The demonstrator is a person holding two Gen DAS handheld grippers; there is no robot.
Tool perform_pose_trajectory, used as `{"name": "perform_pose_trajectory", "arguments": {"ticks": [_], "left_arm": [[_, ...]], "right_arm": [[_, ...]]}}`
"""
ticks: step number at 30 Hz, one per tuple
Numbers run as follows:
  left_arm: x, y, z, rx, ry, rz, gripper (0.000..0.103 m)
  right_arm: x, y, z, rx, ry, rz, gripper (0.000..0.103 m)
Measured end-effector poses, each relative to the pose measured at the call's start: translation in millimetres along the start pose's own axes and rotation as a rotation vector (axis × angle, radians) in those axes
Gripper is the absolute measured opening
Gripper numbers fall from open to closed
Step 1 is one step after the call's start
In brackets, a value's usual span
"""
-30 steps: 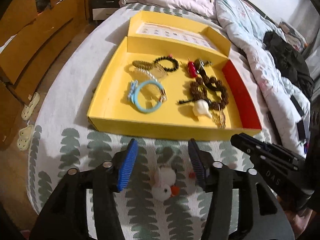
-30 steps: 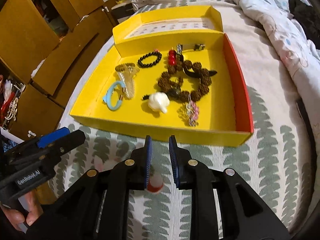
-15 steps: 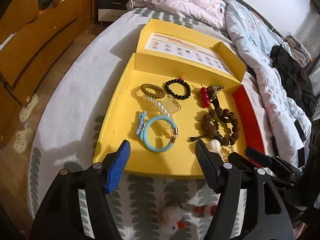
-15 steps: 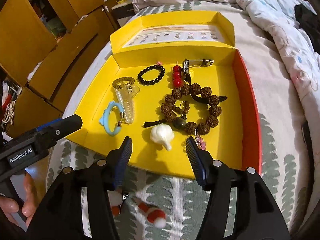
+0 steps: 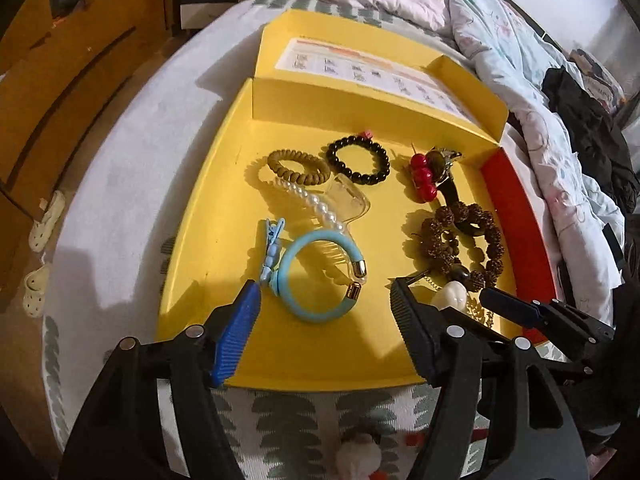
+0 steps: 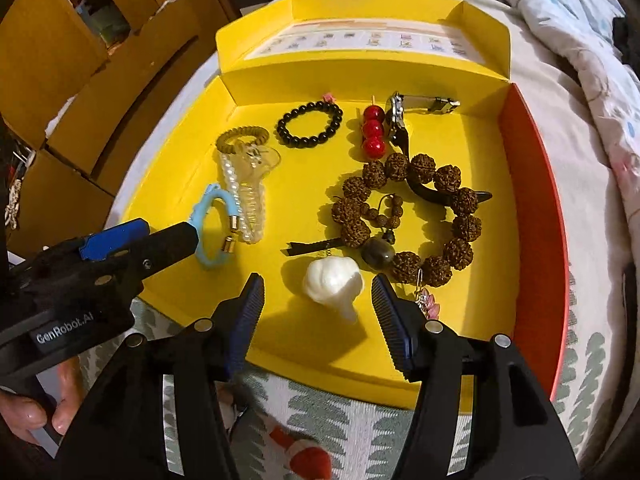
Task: Organize jewelry
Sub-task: 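Grasp the white bulb ornament with the right tool while the left tool grasps the light-blue bangle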
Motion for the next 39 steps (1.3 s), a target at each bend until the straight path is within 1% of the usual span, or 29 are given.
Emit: {"name": "perform_pose_trajectory", "arguments": {"ticks": [6,11,14,19,22,24,25,27,29,32,35,36,38,39], "left_arm": [[16,4,-2,0.007,0.004,-0.034,0.067],[26,5,-5,0.011,0.045,-0.046,0.067],[33,4,-8,-0.002,0.056,-0.057,0.067],[33,5,-11,-0.008,0.062,-0.047,0.067],[33,5,-12,-0.005,0.078,-0.042,0.06],[33,5,-14,-0.004,0.088,-0.037,0.05],[34,6,-14,-0.002,0.089,-0.037,0.049],[34,6,-14,0.002,0.089,-0.038,0.044],[37,6,-14,0.007,0.076,-0.049,0.037],[47,4,-14,0.006,0.068,-0.087,0.036],[47,3,-11,0.018,0.09,-0.075,0.036],[46,3,-11,0.015,0.087,-0.075,0.036],[47,3,-13,0.007,0.086,-0.076,0.035],[47,3,-14,0.001,0.088,-0.075,0.033]], "right_arm": [[14,2,5,0.01,0.006,-0.026,0.06],[25,2,1,-0.01,0.002,-0.051,0.06],[28,2,0,-0.016,-0.008,-0.056,0.06],[30,1,0,-0.02,-0.009,-0.054,0.059],[30,2,-1,-0.025,-0.011,-0.05,0.058],[32,1,-3,-0.032,-0.014,-0.058,0.058],[33,0,-4,-0.036,-0.019,-0.058,0.058],[33,0,-5,-0.041,-0.025,-0.054,0.057],[33,0,-6,-0.04,-0.029,-0.05,0.056],[33,0,-4,-0.042,-0.031,-0.046,0.056],[34,0,-4,-0.044,-0.033,-0.046,0.056],[33,0,-5,-0.044,-0.034,-0.045,0.056],[33,-1,-4,-0.045,-0.045,-0.044,0.048],[32,-1,-3,-0.046,-0.045,-0.044,0.047]]}}
Point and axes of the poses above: each gripper's, at about its wrist camera, not at the fingertips, and x roughly the way its jaws point, z to its right, y to its top, the point moved 1 cm from there along x, roughly the way its jaws point, and after that the axes turned 7 degrees about y, right-handed, at the moved point
